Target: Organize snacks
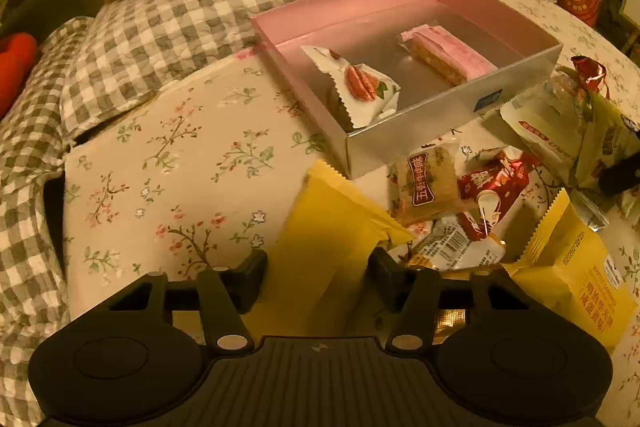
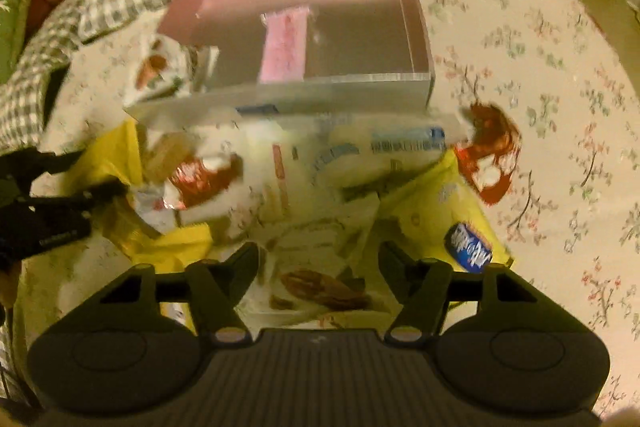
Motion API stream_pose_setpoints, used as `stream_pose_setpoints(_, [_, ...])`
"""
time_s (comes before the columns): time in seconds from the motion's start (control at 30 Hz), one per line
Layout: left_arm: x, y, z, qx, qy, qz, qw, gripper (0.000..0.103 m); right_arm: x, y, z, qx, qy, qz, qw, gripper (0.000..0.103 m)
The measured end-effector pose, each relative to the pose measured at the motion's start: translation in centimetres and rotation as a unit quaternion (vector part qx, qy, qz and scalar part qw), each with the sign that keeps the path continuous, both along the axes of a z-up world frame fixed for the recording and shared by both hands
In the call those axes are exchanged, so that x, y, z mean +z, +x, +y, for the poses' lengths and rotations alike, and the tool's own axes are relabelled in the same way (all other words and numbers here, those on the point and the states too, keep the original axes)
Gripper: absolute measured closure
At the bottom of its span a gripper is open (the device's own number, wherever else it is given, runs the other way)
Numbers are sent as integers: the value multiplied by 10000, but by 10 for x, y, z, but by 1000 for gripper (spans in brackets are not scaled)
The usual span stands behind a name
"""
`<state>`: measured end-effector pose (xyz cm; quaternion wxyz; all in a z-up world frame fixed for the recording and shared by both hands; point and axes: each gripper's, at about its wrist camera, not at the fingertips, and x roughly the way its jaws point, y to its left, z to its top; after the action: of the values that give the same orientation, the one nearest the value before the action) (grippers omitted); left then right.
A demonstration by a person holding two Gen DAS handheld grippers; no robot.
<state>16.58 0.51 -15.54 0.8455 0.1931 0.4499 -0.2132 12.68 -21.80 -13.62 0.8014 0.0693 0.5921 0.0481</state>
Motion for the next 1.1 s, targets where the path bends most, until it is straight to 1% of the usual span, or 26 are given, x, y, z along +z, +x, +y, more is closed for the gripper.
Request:
stream_pose_setpoints(0.03, [1, -1, 0, -13, -4, 6, 10000, 58, -3, 0, 1, 22, 32, 37, 10000, 54])
stream_pose_setpoints(0.07, [3, -2, -1, 0, -34, 27, 10000, 59, -3, -1, 1, 26, 39, 19, 10000, 55])
stream_pose_setpoints(0.27, [7, -2, 3, 194, -119, 160, 9996, 63, 4, -4, 2, 82, 180, -71, 9998, 68])
stream_pose_setpoints(0.47, [13, -4, 6, 454, -167, 171, 9987, 64, 8, -3, 1, 80, 254, -74, 9996, 70])
stream_pose_setpoints(0.57, [19, -4, 8, 596, -278, 187, 9977, 65, 11, -3, 0, 68, 345, -107, 9993, 73])
stream_pose_setpoints(0.77, [32, -7, 12, 765, -441, 169, 9960, 65, 18, -3, -3, -24, 492, -209, 9986, 73])
stream_pose_setpoints(0.97, [53, -7, 19, 952, -975, 109, 9906, 65, 27, -1, -15, -247, 661, -451, 9965, 73])
stream_pose_setpoints(1.1, [62, -5, 17, 1013, -1320, 97, 9860, 65, 27, 4, -21, -356, 640, -529, 9959, 73])
